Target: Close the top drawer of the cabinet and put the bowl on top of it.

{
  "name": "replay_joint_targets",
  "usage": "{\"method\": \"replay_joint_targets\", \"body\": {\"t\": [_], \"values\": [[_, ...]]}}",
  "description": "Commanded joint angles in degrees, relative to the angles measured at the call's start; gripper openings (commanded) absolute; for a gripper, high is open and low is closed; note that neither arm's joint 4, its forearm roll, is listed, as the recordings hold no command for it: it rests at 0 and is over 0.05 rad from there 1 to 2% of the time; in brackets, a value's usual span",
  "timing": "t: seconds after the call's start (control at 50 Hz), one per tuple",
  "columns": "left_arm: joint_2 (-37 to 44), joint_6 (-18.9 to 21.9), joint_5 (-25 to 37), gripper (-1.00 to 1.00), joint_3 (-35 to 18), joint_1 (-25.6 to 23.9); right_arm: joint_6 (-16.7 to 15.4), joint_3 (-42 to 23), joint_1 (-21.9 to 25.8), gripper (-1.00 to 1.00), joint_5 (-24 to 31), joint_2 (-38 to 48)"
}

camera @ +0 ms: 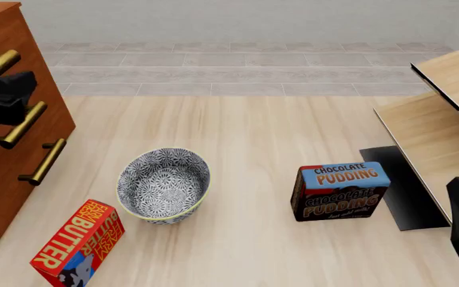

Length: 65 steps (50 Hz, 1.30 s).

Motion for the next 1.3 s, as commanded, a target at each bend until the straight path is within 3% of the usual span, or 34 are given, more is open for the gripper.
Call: {"method": "replay_joint_targets", "body": {"t": [0.02, 0.1, 0.18, 0.28, 0.48, 0.6, 1.1, 1.14, 1.3], "values": [[3.55, -0.16, 7.64, 1.0, -5.44, -2.06, 0.19, -0.01, -0.16, 1.0, -0.13, 0.0], [5.53, -1.6, 9.86, 1.0, -6.93, -3.64, 0.28, 0.09, -0.28, 1.0, -0.23, -0.01], [7.5, 0.73, 11.55, 1.0, -8.91, -2.77, 0.35, 0.09, -0.37, 1.0, -0.27, -0.01], [8.6, 0.44, 13.75, 1.0, -11.73, -3.14, 0.44, -0.05, -0.4, 1.0, -0.16, -0.01], [11.85, 2.27, 17.9, 1.0, -15.92, -7.08, 0.17, 0.06, -0.12, 1.0, -0.21, -0.01], [14.7, 0.14, 19.53, 1.0, -17.69, -10.81, 0.25, 0.1, -0.12, 1.0, -0.24, 0.0], [23.39, -3.19, 16.97, 1.0, -18.28, -12.52, 0.36, 0.04, -0.51, 1.0, -0.18, 0.01], [24.41, -1.98, 17.02, 1.0, -18.37, -11.83, 0.37, 0.06, -0.56, 1.0, -0.22, 0.0], [27.1, -5.12, 15.65, 1.0, -18.44, -12.5, 0.41, 0.06, -0.59, 1.0, -0.25, 0.0]]}}
